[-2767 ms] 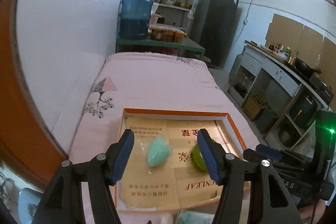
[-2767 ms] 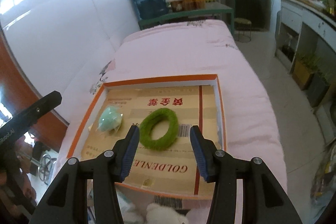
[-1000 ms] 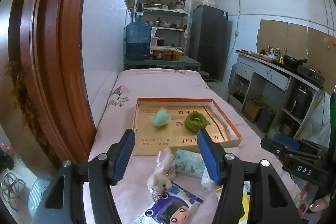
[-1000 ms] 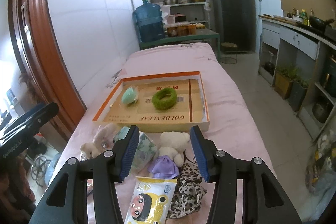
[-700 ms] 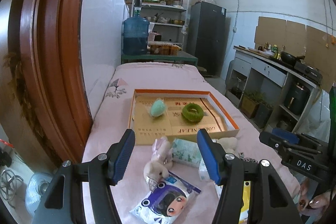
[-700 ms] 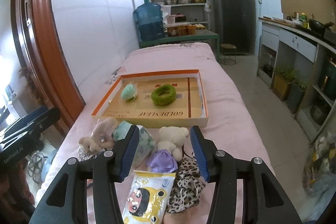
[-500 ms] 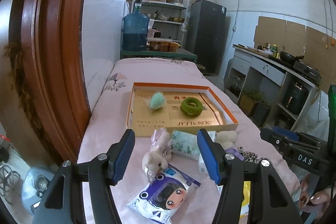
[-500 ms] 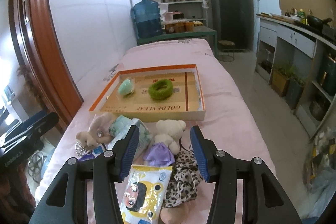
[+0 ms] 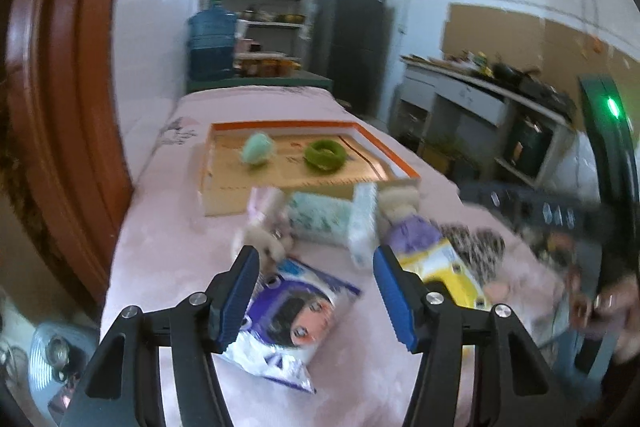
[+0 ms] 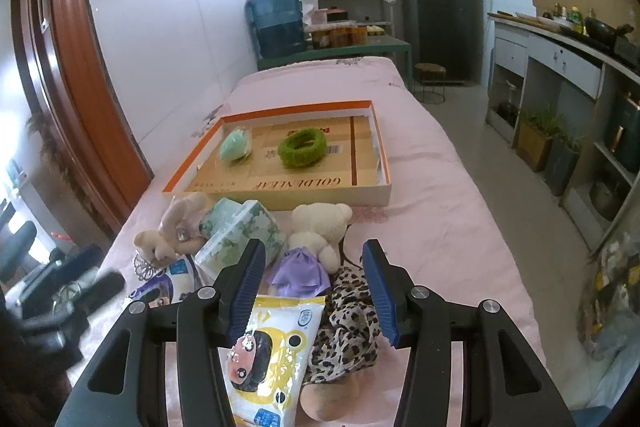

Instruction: Organize soft objects

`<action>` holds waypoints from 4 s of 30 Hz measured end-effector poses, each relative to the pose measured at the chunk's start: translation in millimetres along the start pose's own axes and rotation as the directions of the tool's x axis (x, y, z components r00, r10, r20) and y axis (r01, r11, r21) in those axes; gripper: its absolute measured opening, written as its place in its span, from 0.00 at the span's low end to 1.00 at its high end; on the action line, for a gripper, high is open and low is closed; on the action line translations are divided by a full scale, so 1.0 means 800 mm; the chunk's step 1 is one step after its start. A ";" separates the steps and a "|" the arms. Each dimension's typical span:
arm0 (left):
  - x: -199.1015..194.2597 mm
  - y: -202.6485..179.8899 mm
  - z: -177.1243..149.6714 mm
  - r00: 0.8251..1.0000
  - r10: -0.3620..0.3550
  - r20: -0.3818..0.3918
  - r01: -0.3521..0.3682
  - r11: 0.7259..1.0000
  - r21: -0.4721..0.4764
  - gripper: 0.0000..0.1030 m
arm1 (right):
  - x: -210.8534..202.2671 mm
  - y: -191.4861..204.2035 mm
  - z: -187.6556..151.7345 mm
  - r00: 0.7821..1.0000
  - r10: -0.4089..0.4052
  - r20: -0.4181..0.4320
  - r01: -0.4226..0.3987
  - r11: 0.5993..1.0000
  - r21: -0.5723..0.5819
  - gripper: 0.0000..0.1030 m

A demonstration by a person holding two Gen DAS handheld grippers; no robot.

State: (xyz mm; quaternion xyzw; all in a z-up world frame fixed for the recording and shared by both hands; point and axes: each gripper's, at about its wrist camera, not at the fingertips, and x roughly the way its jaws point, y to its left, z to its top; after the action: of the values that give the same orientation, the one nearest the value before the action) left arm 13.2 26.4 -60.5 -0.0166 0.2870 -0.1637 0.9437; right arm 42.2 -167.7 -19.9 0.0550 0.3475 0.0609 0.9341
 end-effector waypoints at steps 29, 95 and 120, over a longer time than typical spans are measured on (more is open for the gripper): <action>0.064 0.044 -0.042 0.944 -0.195 -0.265 0.232 0.966 0.117 0.64 | 0.014 -0.005 -0.003 1.000 -0.010 -0.027 0.011 0.999 0.044 0.51; 0.009 -0.010 -0.008 0.978 -0.192 -0.087 0.192 0.981 -0.009 0.50 | -0.015 -0.051 0.024 0.993 0.113 0.022 -0.114 0.993 0.039 0.06; 0.033 -0.005 0.076 0.999 -0.008 -0.038 0.007 1.000 -0.017 0.50 | -0.010 -0.027 0.100 0.979 0.177 0.102 -0.172 0.983 -0.057 0.06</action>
State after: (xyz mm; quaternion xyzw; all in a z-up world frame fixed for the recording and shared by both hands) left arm 65.7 10.3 -23.7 -0.0225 0.3062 -0.1650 0.9373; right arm 90.2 -194.8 42.5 0.0662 0.2894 0.1480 0.9434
